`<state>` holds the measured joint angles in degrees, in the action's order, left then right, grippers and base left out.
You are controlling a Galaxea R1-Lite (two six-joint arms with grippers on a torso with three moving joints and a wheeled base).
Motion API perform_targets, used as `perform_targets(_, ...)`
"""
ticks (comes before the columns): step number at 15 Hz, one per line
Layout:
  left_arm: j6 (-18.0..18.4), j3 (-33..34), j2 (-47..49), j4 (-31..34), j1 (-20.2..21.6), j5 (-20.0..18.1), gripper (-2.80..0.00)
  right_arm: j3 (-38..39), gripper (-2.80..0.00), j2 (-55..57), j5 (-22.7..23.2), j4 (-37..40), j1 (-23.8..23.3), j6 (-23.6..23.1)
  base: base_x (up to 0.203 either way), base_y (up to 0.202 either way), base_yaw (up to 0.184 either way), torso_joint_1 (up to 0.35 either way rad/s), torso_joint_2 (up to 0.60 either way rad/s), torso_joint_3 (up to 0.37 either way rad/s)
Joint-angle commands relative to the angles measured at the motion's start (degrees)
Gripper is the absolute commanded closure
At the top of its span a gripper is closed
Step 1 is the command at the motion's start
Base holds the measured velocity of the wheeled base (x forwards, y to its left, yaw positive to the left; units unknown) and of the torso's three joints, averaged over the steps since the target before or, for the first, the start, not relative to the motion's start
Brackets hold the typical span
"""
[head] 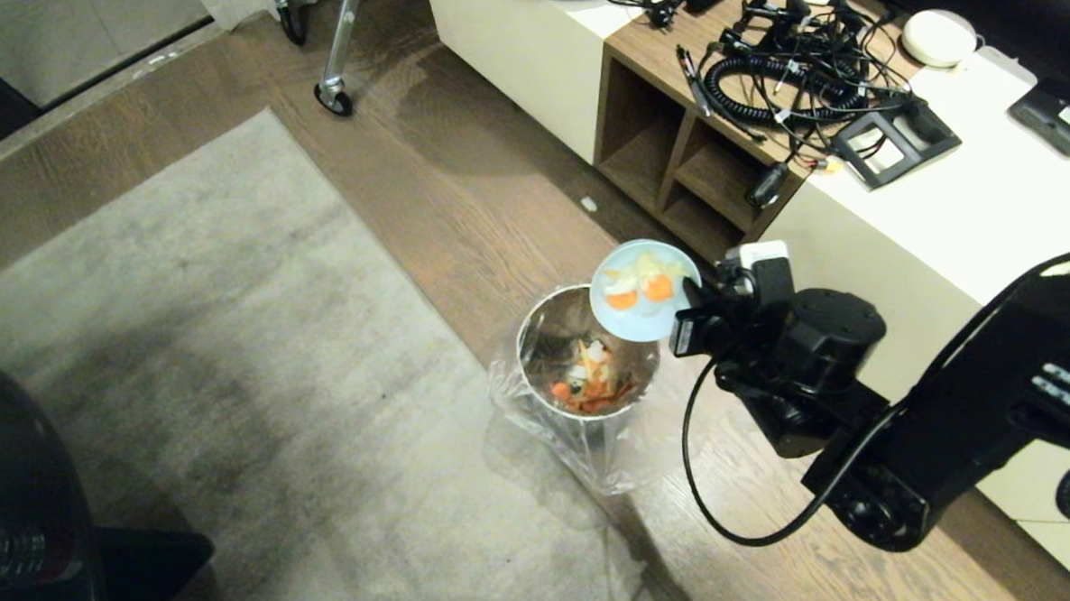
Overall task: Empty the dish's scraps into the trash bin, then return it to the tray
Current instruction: Move the bowl over the trash can, then pour the leftover food from the bowl into the trash can
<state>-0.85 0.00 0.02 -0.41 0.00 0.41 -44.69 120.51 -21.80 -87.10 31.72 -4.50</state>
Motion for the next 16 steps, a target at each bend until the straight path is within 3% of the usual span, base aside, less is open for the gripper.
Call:
perform_targets(1,0.0,0.0,0.0,0.0,0.0,0.0,0.00,-1.7,0.00,2.3,-0.1,-2.9,0.2,-0.5,0.000,0.000,0.000,0.000,0.00,0.000)
perform_targets(4,0.0,0.0,0.0,0.0,0.0,0.0,0.00,-3.9,0.00,3.3,1.6,-2.9,0.1,-6.5,0.000,0.000,0.000,0.000,0.00,0.000)
perform_targets(11,0.0,0.0,0.0,0.0,0.0,0.0,0.00,-4.7,0.00,3.9,16.9,-2.9,-0.1,-20.2,0.000,0.000,0.000,0.000,0.00,0.000)
perform_targets(14,0.0,0.0,0.0,0.0,0.0,0.1,0.00,-4.8,0.00,3.9,24.6,-2.9,-2.0,-28.0,0.000,0.000,0.000,0.000,0.00,0.000)
perform_targets(16,0.0,0.0,0.0,0.0,0.0,0.0,0.00,-5.1,0.00,4.4,27.3,-2.8,-4.3,-33.0,0.000,0.000,0.000,0.000,0.00,0.000)
